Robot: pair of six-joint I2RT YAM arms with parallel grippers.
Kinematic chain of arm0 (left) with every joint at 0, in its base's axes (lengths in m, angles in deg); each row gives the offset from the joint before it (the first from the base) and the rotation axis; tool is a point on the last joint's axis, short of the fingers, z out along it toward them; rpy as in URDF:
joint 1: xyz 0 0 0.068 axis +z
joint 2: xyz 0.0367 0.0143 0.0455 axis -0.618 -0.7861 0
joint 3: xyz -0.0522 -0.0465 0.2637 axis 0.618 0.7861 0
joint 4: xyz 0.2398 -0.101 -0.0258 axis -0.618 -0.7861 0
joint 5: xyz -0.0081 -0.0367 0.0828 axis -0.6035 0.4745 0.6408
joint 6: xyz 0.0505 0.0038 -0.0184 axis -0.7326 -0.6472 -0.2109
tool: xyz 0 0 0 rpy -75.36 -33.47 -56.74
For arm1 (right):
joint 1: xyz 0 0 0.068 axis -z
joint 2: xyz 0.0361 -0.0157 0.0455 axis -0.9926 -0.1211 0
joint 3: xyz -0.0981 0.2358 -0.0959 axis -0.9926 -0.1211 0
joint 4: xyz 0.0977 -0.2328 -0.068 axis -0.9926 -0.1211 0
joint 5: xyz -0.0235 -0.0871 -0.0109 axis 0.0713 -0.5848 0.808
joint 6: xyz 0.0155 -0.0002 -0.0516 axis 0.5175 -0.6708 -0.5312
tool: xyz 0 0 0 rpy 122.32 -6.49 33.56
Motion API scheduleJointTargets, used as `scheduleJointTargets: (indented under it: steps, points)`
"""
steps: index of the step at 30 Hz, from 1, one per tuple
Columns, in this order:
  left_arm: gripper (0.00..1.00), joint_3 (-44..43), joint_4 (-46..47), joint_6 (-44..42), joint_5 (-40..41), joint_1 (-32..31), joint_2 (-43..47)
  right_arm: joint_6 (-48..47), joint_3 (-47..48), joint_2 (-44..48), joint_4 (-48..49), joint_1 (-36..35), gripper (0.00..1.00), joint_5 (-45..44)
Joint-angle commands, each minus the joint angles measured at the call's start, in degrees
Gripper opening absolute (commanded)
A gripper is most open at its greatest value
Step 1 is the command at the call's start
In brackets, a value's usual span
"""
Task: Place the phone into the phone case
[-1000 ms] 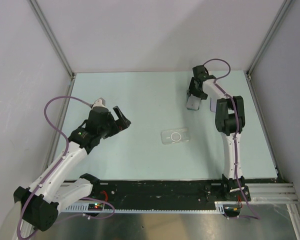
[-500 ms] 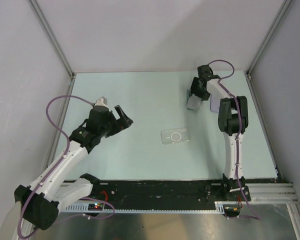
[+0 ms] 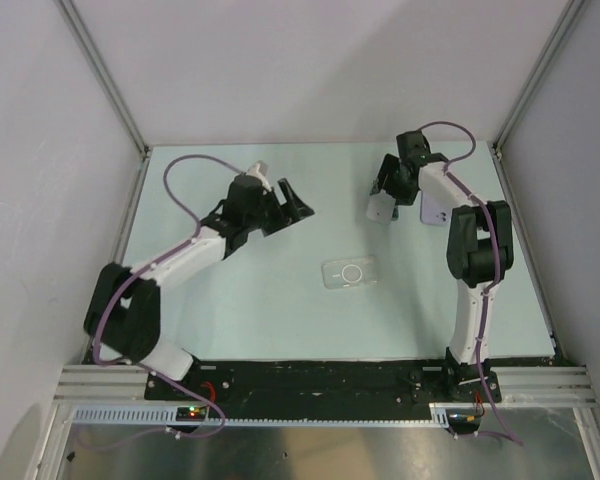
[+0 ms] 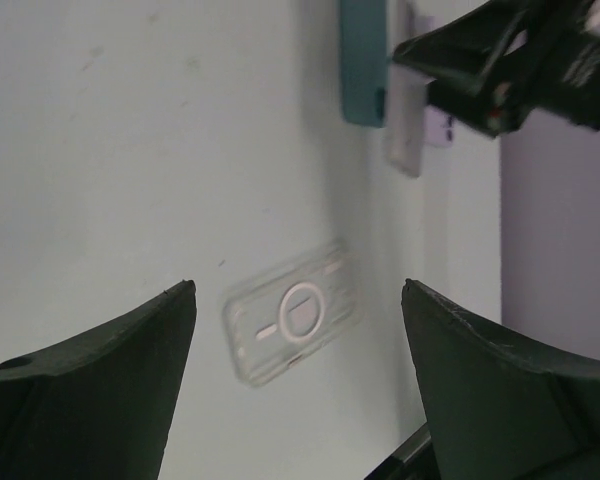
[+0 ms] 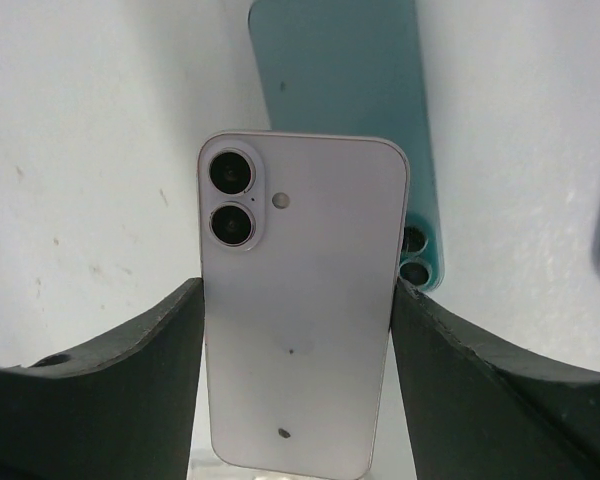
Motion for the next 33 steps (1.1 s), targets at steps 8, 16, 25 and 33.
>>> scheduleJointTargets:
  steps: [8, 16, 25, 33]
  points:
    - [0.84, -13.05, 13.0, -2.16, -14.42, -1.43, -17.11, 7.83, -11.08, 10.43, 5.99, -7.32, 0.21, 4.64]
    - [0.8, -11.74, 14.65, -2.55, -17.79, -2.81, -20.4, 10.76, -11.73, 10.49, 6.96, -12.02, 0.21, 6.01]
    - [0.71, -7.86, 16.98, -0.99, -17.72, -3.63, -20.31, 12.62, -10.91, 10.42, 7.64, -13.64, 0.21, 6.71]
    - [0.7, -5.59, 17.15, -1.21, -15.75, -3.64, -19.02, 12.82, -9.96, 10.57, 7.53, -14.29, 0.21, 6.94]
